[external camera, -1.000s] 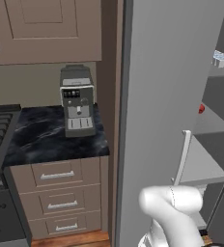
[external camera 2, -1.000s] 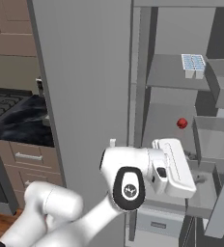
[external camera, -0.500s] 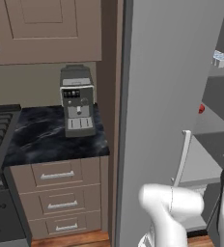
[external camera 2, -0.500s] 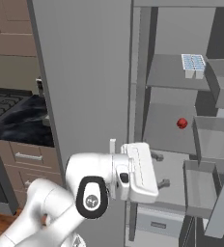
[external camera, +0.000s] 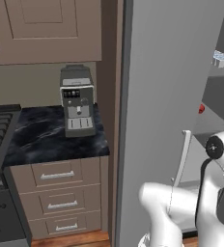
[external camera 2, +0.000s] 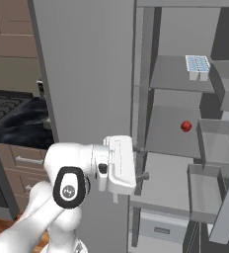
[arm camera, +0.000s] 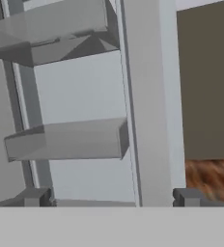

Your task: Open the freezer door, pick up the ice cube tray from the freezer, and place it on the dining counter.

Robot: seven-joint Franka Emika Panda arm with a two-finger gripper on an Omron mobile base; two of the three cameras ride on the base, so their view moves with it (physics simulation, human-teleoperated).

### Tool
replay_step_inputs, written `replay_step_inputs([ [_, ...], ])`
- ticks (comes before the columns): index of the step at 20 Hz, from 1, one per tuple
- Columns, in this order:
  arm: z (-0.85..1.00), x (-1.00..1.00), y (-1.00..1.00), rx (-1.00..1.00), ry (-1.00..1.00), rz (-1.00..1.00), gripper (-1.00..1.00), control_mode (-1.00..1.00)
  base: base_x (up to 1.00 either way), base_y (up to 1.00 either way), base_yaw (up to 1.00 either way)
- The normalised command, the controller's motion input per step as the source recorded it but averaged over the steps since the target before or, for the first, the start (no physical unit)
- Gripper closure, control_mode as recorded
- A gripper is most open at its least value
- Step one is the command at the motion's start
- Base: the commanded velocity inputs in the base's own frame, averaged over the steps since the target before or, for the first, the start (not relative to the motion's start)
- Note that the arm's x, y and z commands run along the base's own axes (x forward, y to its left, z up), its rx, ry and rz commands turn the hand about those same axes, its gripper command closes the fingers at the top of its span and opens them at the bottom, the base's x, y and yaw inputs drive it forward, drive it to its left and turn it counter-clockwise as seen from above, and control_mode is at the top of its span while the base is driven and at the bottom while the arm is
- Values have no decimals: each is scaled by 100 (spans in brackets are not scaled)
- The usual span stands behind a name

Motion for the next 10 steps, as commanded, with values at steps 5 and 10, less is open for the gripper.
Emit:
replay_step_inputs([
  [5, 23, 0, 45, 13, -11, 2, -100, -100, 0, 0, 0],
  [10, 20, 0, 49, 15, -12, 5, -100, -100, 0, 0, 0],
])
